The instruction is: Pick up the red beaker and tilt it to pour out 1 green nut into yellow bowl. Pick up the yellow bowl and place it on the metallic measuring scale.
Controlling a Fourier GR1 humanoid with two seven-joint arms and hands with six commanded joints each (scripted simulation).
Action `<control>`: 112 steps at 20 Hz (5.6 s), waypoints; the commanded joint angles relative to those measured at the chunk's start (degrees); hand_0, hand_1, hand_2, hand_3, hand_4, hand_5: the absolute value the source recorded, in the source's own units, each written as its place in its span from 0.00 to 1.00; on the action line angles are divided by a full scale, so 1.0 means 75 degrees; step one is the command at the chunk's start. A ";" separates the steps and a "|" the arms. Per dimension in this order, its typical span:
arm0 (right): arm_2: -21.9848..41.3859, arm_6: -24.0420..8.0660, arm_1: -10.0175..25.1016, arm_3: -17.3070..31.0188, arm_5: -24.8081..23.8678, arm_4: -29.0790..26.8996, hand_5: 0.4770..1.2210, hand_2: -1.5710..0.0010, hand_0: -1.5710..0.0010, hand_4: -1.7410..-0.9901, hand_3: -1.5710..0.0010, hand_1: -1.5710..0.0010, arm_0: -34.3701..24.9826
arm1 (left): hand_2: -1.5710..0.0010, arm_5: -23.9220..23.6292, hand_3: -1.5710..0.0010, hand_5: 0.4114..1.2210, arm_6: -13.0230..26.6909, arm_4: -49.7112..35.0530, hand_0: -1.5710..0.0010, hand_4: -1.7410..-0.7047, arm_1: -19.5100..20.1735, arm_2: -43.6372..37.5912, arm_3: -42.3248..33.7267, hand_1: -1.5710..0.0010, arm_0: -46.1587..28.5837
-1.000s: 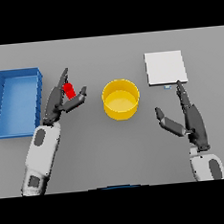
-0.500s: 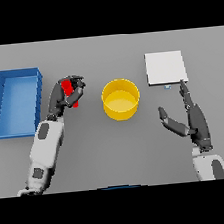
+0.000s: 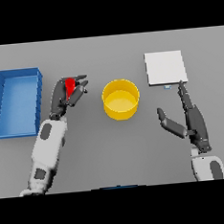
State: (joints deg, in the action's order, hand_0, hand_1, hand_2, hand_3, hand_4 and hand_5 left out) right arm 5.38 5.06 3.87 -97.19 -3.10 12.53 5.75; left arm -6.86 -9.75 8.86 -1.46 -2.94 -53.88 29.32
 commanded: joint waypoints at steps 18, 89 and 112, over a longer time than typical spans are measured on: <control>0.0023 -0.0084 0.0135 0.0042 -0.0044 0.0240 0.27 1.00 1.00 0.65 1.00 1.00 -0.0032 | 0.00 0.0420 0.00 0.87 0.2397 0.1993 0.00 0.01 0.1418 0.2296 -0.1040 0.00 0.1060; -0.0077 0.0424 0.0046 0.0507 0.0045 -0.0063 0.17 1.00 1.00 0.70 1.00 1.00 -0.0262 | 0.00 0.0049 0.08 1.00 0.2818 0.0765 0.00 0.00 0.5125 0.3943 0.4019 0.00 0.5813; 0.0081 0.0474 0.0118 0.0432 0.0104 0.0114 0.25 1.00 1.00 0.74 1.00 1.00 -0.0154 | 0.24 -0.1900 0.28 0.48 0.5864 -0.1897 0.07 0.49 0.6561 0.4834 -0.1673 0.25 0.0498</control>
State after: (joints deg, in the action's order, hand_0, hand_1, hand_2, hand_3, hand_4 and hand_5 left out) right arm 5.98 8.64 4.76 -93.95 -2.32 13.39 4.59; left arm -21.13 34.20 -5.35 47.73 33.31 -66.43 33.07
